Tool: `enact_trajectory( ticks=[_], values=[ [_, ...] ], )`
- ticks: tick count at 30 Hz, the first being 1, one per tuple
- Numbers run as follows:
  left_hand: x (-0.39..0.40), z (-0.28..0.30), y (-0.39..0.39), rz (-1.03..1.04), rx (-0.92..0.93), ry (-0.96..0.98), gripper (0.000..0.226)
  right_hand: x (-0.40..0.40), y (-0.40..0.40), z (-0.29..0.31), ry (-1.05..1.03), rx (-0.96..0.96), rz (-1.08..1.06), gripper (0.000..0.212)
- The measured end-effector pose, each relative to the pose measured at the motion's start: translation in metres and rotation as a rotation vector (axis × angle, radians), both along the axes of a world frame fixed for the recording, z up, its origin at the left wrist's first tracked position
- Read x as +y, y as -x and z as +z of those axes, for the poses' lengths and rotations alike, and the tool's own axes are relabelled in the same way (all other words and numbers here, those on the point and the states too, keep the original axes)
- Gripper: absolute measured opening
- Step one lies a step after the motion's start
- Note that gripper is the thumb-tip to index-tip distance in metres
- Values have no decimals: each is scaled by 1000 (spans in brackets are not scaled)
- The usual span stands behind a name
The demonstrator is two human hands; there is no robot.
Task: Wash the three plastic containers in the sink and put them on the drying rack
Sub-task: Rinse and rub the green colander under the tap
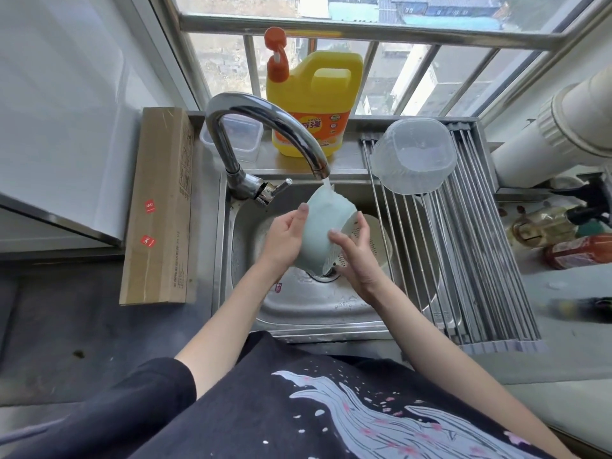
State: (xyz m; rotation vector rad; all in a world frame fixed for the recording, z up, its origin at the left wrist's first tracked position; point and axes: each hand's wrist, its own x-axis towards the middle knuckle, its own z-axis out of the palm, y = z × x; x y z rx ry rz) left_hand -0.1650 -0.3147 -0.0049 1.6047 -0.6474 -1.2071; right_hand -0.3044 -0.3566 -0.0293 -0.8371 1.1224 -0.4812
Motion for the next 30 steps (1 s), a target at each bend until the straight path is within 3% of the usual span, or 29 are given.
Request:
enact_trajectory(
  ticks=[4,9,12,14,17,21,25,27,30],
  values=[
    [3,0,5,-9,-163,85,52,-17,-1,13,436,303,250,111],
    [3,-1,-1,72,-74,49,46,-29,-16,21,737,479,362,81],
    [14,-3,-9,112,6,71,41,-33,-17,22,689,357,200,45],
    [21,-5,-12,83,90,69,43,-33,-16,19,581,259,174,33],
    [25,-12,-21,-15,170,51,51,-32,-19,18,437,180,193,58],
    [21,-3,-25,-126,253,48,15,-32,-19,25,444,175,187,45],
    [13,0,-35,-259,366,92,56,-18,-18,19,501,224,257,47],
    [5,6,-37,-269,323,1,52,-11,-19,17,645,286,312,56],
    [-4,18,-27,-127,350,-154,26,-6,-18,12,911,347,383,68]
  ],
)
